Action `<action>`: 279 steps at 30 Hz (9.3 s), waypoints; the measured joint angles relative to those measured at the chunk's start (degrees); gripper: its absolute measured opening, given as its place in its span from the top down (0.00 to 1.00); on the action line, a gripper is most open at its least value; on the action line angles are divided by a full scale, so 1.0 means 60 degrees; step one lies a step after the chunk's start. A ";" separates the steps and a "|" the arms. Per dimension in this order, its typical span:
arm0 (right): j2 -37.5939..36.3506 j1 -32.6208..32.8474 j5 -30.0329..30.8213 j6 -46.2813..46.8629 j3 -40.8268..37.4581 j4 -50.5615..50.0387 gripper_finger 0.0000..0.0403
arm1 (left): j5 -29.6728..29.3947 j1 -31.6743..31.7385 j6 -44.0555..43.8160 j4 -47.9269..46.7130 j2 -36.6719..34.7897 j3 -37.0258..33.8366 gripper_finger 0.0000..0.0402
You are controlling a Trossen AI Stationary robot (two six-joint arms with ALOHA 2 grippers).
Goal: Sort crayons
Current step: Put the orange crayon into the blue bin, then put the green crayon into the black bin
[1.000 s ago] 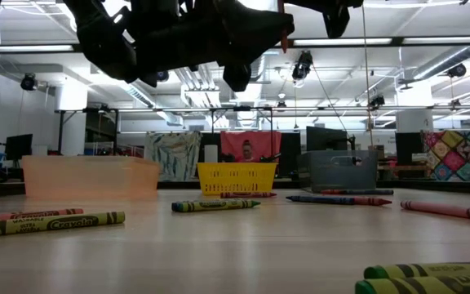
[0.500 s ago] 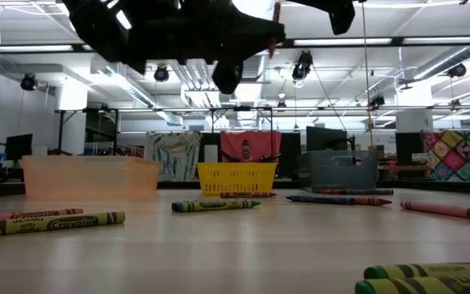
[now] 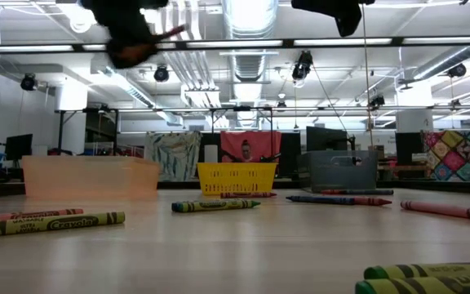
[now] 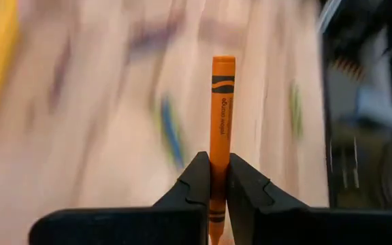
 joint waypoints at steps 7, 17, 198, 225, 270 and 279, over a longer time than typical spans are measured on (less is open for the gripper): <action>0.0014 0.0000 0.0000 0.0000 -0.0007 -0.0115 0.65 | -0.0032 -0.1749 -0.2551 -0.5769 -0.0261 0.0601 1.00; 0.0176 0.0000 0.0004 0.0038 -0.0015 -0.0285 0.66 | 0.1023 -0.3940 -0.4614 -0.5724 -0.0094 -0.0697 0.99; 0.3894 -0.0452 -0.0546 0.1987 0.1719 -0.4772 0.65 | -0.5353 -0.1156 0.2554 0.9300 0.4584 -0.3475 1.00; 0.3927 -0.0460 -0.0664 -0.2370 0.0764 0.3240 0.65 | -0.4117 -0.0882 0.5570 1.6628 0.2765 -0.5116 1.00; 0.3420 -0.2436 -0.1224 -0.1639 0.3361 -0.3772 0.96 | -0.5234 -0.0761 0.5733 1.6819 0.3554 -0.4494 0.61; 0.3570 -0.4848 -0.1247 -0.1745 0.4760 -0.7829 0.96 | -0.5662 -0.0688 0.6238 1.6219 0.3369 -0.4494 0.61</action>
